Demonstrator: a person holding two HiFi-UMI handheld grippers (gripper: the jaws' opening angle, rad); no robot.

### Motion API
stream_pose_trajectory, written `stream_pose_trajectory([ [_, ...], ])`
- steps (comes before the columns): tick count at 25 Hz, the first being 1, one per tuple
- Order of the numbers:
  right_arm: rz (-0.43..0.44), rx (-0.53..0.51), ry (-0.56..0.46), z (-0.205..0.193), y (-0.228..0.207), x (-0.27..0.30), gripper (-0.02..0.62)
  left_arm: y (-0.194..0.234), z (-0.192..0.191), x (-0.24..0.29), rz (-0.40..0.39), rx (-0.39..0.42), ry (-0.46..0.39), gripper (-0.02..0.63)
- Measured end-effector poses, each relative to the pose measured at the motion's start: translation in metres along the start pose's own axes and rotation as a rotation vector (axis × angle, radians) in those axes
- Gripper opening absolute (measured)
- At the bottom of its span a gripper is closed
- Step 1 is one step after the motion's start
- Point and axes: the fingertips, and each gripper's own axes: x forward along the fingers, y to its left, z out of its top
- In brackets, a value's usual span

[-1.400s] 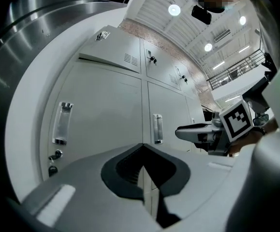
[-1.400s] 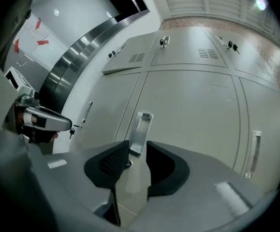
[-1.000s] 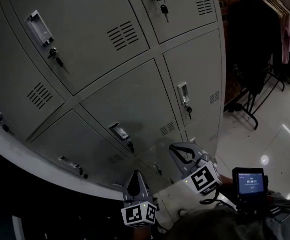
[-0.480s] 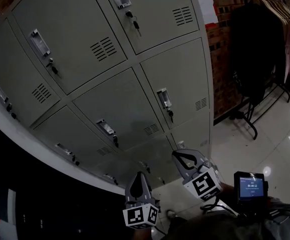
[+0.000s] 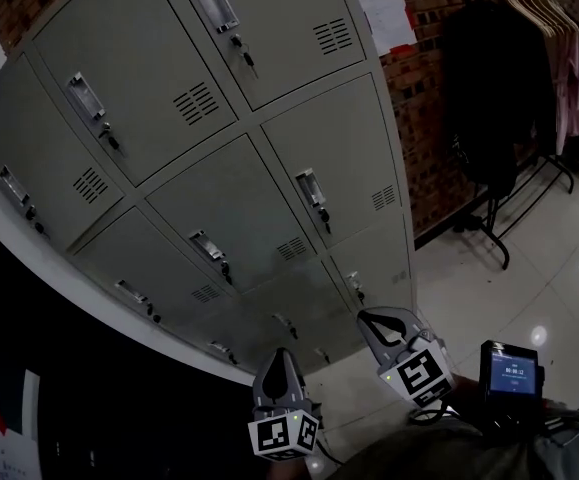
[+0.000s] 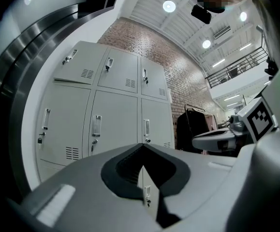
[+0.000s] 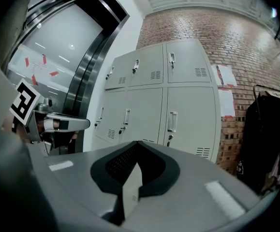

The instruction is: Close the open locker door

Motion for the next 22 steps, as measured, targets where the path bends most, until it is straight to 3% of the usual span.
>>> stream_pose_trajectory([
  [10,-0.066,0.020,-0.022,0.016,0.071,-0.059,0.006,0.007,0.008,-0.081,-0.047,-0.028,0.024,-0.003],
  [17,-0.080,0.031,0.047,0.008,0.109,-0.093,0.006,0.008,0.000,-0.125,-0.072,-0.036,0.029,-0.003],
  [22,-0.093,0.020,0.034,0.010,0.128,-0.107,0.006,0.010,-0.003,-0.149,-0.066,-0.048,0.033,-0.003],
])
